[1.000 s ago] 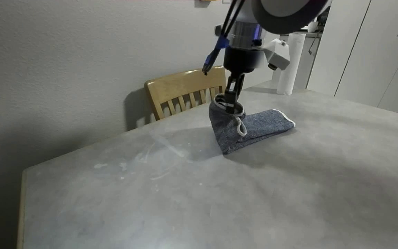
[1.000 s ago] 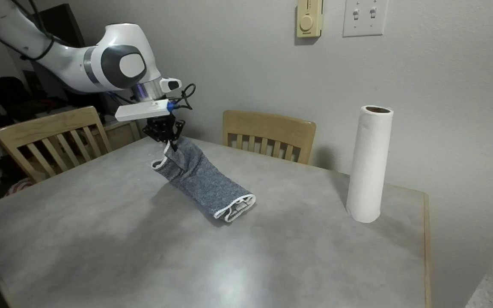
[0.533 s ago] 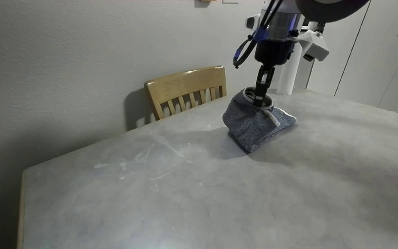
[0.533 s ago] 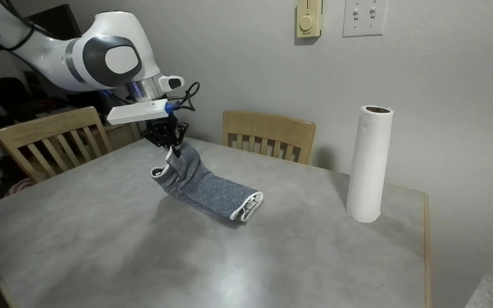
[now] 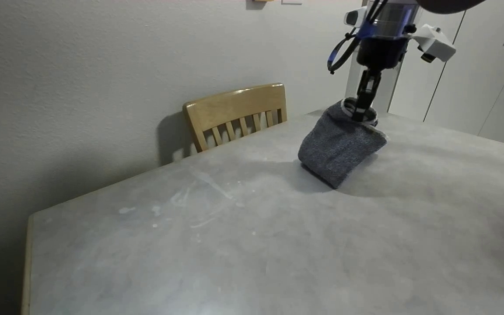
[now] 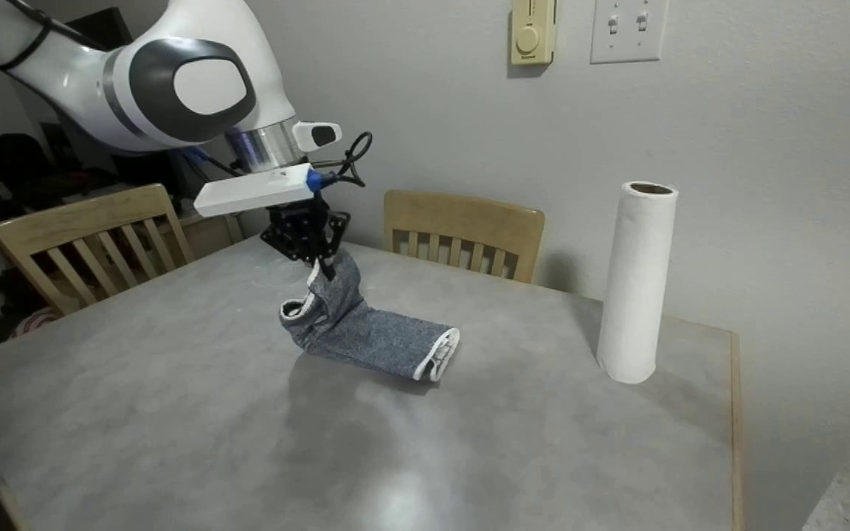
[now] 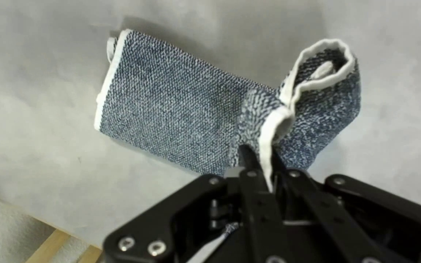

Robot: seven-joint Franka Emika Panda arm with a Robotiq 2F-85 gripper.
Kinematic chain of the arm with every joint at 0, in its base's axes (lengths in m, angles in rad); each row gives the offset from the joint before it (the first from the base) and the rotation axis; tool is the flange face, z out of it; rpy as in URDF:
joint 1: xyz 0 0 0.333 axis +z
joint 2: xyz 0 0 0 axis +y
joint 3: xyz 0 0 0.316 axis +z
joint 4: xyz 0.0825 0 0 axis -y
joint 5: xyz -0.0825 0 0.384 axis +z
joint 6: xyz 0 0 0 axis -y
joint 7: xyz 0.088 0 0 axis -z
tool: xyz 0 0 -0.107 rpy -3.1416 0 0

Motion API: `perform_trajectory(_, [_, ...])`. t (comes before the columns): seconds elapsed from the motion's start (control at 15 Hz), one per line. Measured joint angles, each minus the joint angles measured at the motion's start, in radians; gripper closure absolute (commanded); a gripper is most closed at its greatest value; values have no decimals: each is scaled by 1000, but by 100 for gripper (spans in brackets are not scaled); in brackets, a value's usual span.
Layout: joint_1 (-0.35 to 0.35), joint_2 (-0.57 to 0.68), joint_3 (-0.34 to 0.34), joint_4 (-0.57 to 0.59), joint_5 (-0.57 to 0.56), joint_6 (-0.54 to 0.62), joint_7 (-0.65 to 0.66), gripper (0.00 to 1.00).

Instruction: Fold the towel once

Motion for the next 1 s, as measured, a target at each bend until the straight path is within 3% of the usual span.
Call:
perform_trajectory(0.53, [-172,-12,-10,-69,159,38,-502,98])
perform_trajectory(0.8, [-185,-18,-20,-69,160,37,-633,98])
perform_trajectory(1.0, [-181,-41,-37,-60,88,19,-706,98])
